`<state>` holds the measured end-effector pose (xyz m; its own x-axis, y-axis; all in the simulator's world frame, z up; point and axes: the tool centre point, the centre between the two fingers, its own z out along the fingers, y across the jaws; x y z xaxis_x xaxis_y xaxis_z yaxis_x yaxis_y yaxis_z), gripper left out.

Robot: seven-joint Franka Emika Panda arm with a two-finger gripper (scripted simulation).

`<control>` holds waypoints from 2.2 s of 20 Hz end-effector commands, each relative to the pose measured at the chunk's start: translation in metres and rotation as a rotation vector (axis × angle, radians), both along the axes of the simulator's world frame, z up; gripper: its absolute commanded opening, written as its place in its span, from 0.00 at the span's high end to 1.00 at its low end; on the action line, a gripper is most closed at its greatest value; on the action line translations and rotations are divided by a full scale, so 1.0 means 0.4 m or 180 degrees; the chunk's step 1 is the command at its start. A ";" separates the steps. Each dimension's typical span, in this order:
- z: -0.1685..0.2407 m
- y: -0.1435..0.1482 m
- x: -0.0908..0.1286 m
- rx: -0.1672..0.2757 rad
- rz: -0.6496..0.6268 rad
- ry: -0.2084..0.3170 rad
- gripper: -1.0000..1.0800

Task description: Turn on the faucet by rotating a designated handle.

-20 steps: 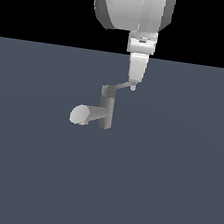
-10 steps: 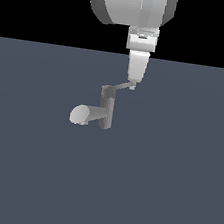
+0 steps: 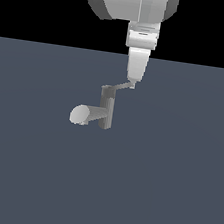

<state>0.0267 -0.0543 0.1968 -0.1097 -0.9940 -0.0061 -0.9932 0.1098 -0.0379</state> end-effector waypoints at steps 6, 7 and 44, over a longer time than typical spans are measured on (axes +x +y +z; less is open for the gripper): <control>-0.018 0.038 -0.052 0.0003 0.0000 0.0054 1.00; -0.019 0.043 -0.058 0.0003 -0.0002 0.0058 1.00; -0.016 0.262 -0.095 0.0003 -0.0146 0.0063 1.00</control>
